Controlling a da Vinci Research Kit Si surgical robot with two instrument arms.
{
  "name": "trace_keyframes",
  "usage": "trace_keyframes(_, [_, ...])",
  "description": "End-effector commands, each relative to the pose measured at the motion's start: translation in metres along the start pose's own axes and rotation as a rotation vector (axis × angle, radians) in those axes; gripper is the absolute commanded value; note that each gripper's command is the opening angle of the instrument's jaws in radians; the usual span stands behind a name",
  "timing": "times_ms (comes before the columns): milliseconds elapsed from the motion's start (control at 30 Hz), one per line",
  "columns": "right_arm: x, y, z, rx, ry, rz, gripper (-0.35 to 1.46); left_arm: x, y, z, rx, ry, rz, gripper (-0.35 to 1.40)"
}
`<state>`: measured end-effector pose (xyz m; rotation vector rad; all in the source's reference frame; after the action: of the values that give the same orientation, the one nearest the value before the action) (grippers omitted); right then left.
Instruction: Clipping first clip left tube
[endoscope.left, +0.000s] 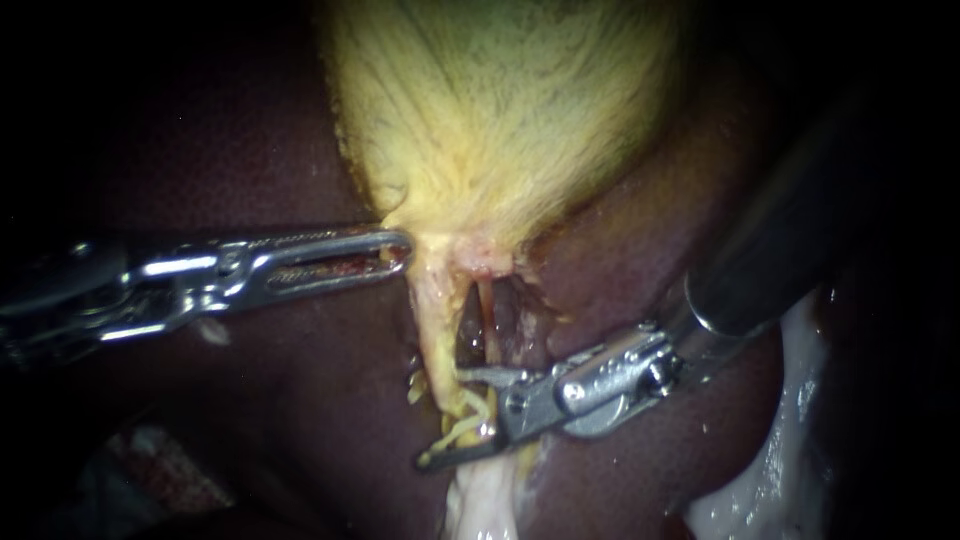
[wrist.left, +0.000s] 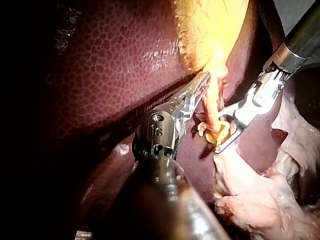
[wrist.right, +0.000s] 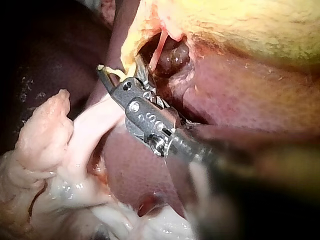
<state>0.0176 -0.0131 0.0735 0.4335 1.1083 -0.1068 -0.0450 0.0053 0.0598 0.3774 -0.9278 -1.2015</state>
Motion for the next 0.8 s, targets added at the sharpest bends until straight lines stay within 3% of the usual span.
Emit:
trace_keyframes(33, [0.0, 0.0001, 0.0, -0.002, -0.001, 0.0, 0.47, 0.0, 0.0, 0.0, 0.0, 0.0, 0.0, -0.35])
trace_keyframes(133, [0.0001, 0.0003, -0.0002, -0.021, -0.005, 0.025, 0.23, 0.0, 0.0, 0.0, 0.0, 0.0, 0.0, -0.35])
trace_keyframes(167, [0.0002, 0.0004, -0.0005, -0.027, -0.005, 0.062, -0.03, 0.0, 0.0, 0.0, 0.0, 0.0, 0.0, -0.35])
trace_keyframes(233, [0.0004, 0.0005, -0.0009, -0.027, -0.016, 0.106, -0.35, 0.0001, 0.0, -0.0001, 0.0, 0.0, 0.0, -0.35])
trace_keyframes(367, [0.0004, 0.0007, -0.0014, -0.031, -0.045, 0.146, -0.35, 0.0001, 0.0, -0.0001, 0.001, 0.0, 0.001, -0.35])
trace_keyframes(800, [-0.0008, 0.0002, -0.0007, -0.031, -0.059, 0.172, -0.35, 0.0001, 0.0002, -0.0001, 0.001, 0.0, 0.001, -0.35])
